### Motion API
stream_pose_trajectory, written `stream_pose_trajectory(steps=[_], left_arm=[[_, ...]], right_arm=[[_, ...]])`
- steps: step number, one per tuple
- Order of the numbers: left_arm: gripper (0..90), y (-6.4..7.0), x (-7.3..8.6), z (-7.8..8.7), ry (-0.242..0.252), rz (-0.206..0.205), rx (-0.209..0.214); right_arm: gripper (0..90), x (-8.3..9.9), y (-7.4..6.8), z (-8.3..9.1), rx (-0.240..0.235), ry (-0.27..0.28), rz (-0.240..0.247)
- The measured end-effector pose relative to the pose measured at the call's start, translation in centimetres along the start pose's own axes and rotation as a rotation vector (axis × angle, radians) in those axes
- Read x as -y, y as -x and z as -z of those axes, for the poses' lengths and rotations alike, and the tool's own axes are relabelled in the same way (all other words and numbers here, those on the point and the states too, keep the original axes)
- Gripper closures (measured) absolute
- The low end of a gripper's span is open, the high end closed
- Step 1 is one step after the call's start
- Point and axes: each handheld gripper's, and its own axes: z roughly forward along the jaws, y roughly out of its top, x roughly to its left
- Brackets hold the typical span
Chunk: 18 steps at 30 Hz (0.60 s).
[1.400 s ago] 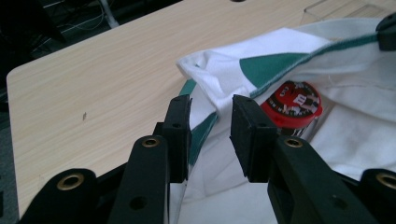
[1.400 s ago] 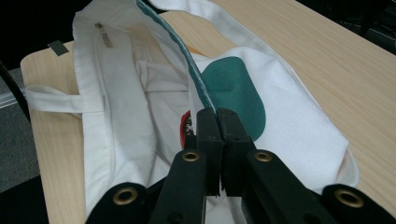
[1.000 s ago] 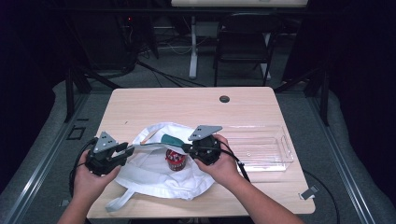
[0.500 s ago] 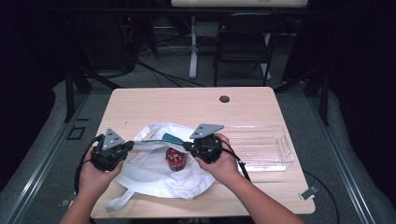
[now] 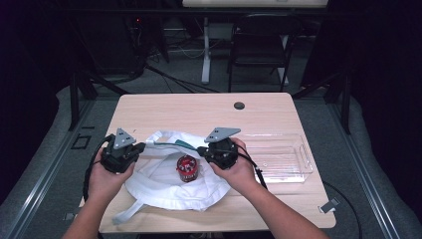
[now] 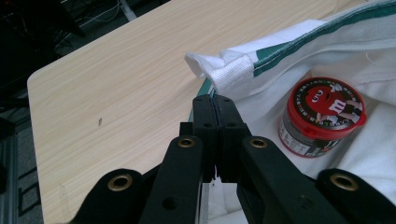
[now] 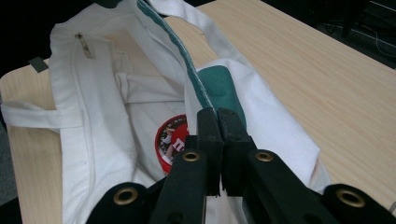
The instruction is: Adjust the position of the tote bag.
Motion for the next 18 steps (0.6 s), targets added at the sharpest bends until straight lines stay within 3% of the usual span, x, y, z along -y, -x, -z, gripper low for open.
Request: stream_pose_trajectory(steps=[18], left_arm=[[89.4, -0.6, -0.8, -1.5, -0.026, 0.03, 0.0]], right_arm=[[88.9, -0.7, 2.1, -1.5, 0.021, -0.008, -0.085]])
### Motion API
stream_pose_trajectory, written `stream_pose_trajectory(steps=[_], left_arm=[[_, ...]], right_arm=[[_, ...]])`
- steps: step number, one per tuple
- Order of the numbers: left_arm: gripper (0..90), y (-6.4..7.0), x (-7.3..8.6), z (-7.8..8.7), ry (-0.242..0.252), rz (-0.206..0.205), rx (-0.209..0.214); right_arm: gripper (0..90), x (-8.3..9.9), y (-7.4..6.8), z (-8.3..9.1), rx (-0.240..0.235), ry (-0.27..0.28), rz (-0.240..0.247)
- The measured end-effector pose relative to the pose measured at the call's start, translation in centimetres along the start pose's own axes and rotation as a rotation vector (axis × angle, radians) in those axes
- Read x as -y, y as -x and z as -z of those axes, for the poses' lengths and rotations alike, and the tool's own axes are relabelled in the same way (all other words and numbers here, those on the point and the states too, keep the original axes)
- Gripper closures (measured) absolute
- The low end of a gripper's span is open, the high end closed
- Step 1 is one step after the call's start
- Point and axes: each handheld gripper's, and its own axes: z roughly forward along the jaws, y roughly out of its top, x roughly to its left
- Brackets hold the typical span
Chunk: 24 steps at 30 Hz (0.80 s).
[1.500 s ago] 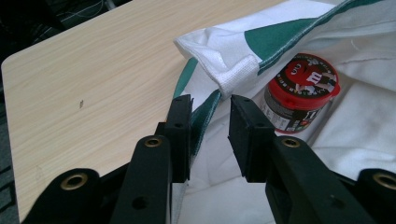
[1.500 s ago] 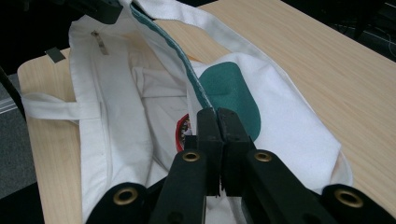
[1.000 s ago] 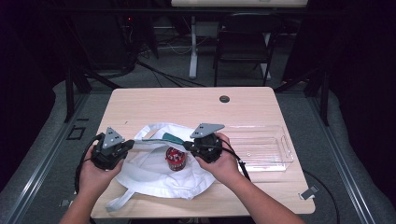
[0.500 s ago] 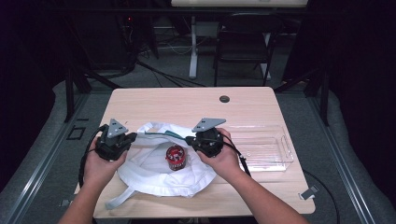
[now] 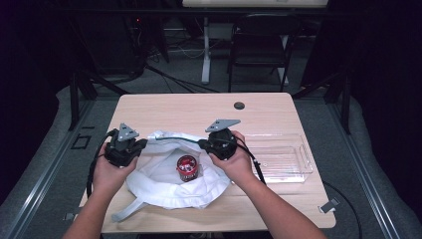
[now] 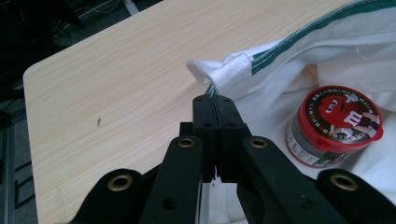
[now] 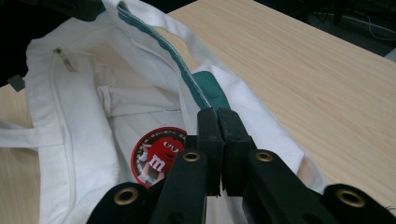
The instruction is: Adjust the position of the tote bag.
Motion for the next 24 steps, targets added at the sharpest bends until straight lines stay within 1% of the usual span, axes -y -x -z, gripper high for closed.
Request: stream_pose_trajectory(steps=[3, 16, 19, 23, 24], left_arm=[[89.4, 0.0, -0.1, -0.2, -0.002, 0.004, 0.0], [89.4, 0.0, -0.1, -1.0, -0.009, 0.012, 0.004], [89.4, 0.0, -0.1, -1.2, -0.006, 0.015, 0.005], [89.4, 0.0, 0.0, -1.4, -0.014, 0.013, 0.002], [89.4, 0.0, 0.0, -1.5, -0.016, 0.015, 0.001]], right_arm=[[88.9, 0.0, 0.3, -0.3, 0.011, -0.001, -0.015], [88.9, 0.0, 0.7, -1.2, 0.062, -0.002, -0.035], [88.9, 0.0, 0.8, -1.4, 0.066, -0.003, -0.044], [88.9, 0.1, 1.0, -1.6, 0.066, 0.006, -0.071], [88.9, 0.1, 1.1, -1.7, 0.067, 0.0, -0.068]])
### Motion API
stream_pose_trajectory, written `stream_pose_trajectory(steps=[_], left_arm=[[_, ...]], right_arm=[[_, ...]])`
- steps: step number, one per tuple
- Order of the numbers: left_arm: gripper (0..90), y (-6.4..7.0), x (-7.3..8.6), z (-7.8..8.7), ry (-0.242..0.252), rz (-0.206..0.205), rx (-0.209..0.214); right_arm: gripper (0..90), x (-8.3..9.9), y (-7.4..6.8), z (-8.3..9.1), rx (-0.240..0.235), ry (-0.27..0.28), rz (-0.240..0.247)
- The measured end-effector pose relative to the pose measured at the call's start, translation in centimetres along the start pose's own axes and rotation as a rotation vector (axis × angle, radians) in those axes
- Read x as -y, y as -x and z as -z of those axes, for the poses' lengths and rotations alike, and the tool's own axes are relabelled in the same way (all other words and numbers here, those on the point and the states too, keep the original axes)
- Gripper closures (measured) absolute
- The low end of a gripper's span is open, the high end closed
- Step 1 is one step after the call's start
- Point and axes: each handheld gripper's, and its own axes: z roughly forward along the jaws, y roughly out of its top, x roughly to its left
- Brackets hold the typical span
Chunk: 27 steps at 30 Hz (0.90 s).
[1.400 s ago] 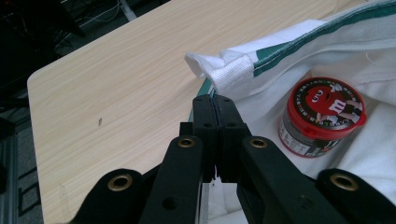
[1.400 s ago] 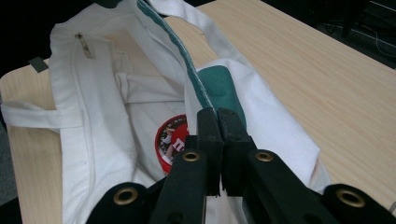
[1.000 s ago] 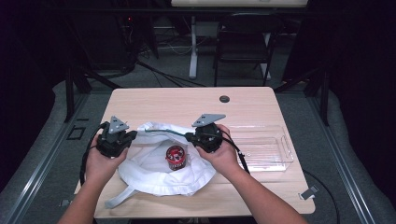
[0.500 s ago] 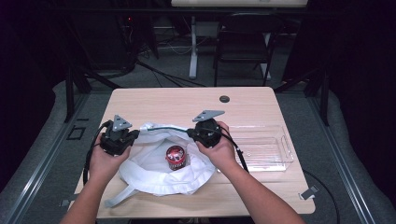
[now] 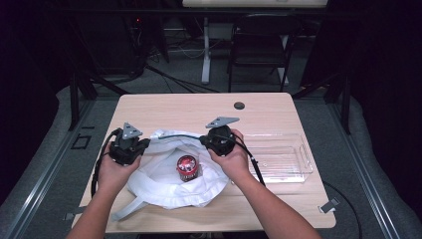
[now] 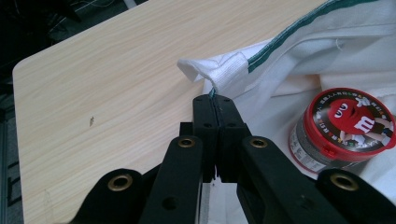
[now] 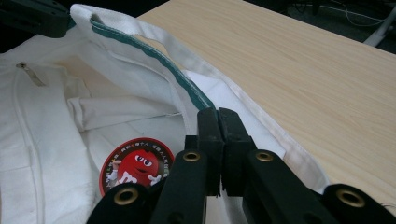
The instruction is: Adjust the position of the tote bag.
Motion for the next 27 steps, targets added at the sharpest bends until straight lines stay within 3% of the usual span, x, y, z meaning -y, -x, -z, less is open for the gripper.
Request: stream_pose_trajectory(steps=[27], left_arm=[[89.4, 0.0, 0.0, -2.4, -0.025, 0.023, 0.01]], right_arm=[[88.8, 0.4, 1.0, -2.2, 0.062, -0.038, -0.02]])
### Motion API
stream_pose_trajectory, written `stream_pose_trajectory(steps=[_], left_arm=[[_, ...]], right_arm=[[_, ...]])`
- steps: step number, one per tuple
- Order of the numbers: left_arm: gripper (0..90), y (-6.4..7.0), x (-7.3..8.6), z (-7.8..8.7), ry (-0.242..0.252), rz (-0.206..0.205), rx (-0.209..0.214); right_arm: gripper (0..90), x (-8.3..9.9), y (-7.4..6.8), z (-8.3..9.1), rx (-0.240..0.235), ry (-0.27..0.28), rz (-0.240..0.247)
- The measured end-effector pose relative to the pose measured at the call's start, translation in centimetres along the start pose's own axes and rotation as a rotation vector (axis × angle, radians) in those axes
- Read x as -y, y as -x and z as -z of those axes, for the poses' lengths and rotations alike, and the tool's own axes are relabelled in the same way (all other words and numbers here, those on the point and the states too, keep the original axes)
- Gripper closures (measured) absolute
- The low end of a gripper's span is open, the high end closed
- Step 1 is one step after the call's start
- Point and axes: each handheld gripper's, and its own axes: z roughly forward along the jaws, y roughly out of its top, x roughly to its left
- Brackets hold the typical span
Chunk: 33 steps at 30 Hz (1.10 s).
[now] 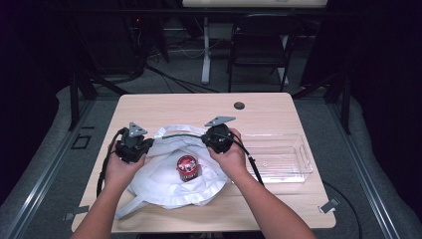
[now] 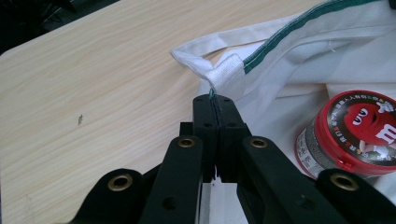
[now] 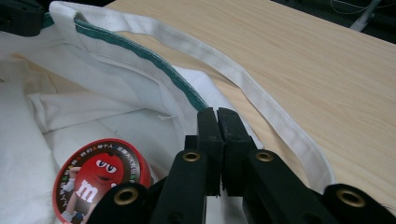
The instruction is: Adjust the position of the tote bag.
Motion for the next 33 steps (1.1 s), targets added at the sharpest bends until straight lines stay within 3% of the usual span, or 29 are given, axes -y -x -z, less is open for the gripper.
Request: stream_pose_trajectory(steps=[14, 28, 33], left_arm=[[89.4, 0.0, -0.1, -1.3, -0.03, -0.002, -0.012], [89.4, -0.2, 0.0, -2.3, -0.054, 0.006, -0.015], [89.4, -0.2, 0.0, -2.6, -0.064, 0.005, -0.015]], right_arm=[[88.8, 0.2, 0.3, -1.5, 0.037, -0.037, 0.006], [88.5, 0.3, 0.1, -1.8, 0.033, -0.043, -0.009], [88.5, 0.3, 0.1, -2.0, 0.04, -0.064, 0.005]])
